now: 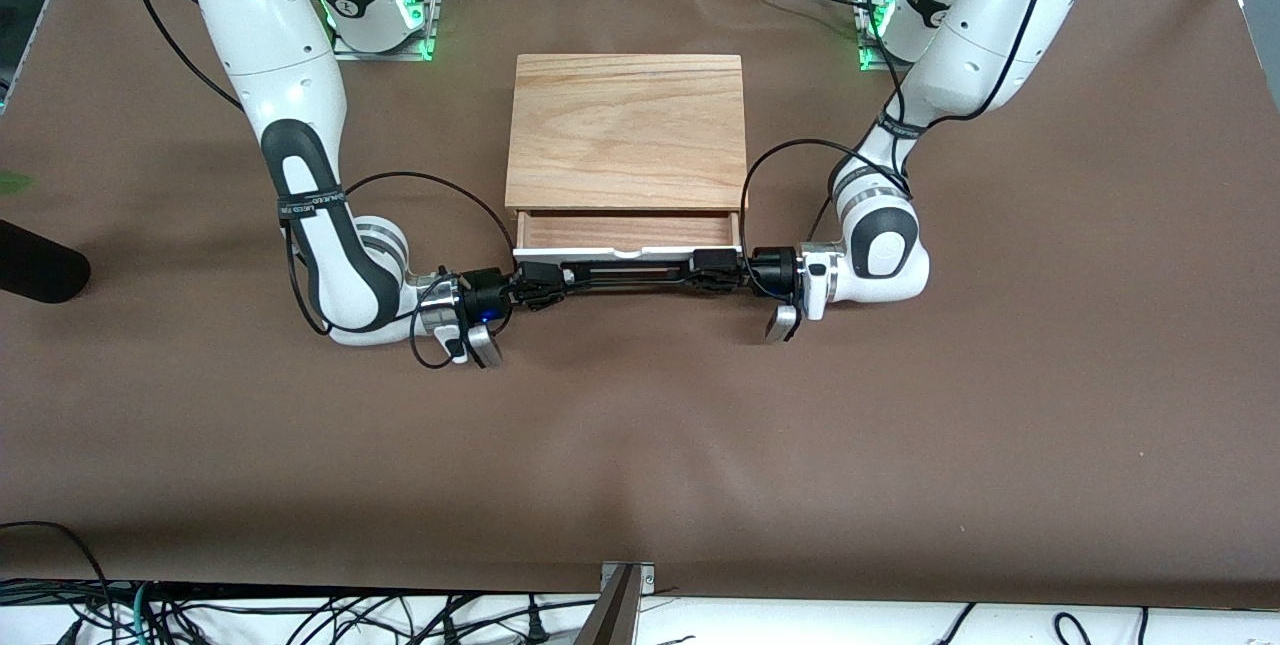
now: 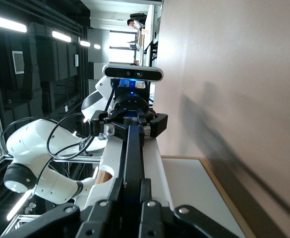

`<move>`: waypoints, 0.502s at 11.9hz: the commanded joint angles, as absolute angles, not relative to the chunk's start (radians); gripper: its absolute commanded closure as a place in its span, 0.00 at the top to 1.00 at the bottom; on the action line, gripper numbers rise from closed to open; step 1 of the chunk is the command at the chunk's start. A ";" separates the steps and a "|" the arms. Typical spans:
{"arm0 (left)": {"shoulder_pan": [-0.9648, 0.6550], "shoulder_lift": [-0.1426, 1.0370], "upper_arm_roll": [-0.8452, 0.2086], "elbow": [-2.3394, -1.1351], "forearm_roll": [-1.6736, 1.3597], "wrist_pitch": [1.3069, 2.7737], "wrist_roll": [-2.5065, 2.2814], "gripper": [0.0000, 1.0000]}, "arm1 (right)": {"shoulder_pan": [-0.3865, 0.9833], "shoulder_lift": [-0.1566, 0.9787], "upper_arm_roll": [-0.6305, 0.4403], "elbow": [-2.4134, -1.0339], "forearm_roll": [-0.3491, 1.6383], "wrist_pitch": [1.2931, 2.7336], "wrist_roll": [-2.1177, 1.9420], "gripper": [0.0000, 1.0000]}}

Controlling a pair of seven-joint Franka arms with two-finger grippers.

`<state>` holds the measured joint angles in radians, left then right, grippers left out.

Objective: Pull top drawer with both arms simultaneously
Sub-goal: 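Pull the handle outward with both grippers, sliding the drawer open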

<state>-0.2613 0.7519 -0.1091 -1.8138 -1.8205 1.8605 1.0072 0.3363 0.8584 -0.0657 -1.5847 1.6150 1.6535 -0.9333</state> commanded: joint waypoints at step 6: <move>-0.291 0.845 -0.023 -1.665 -1.799 1.905 0.807 0.00 | 0.284 0.930 -0.064 -1.398 1.647 1.730 -0.856 0.01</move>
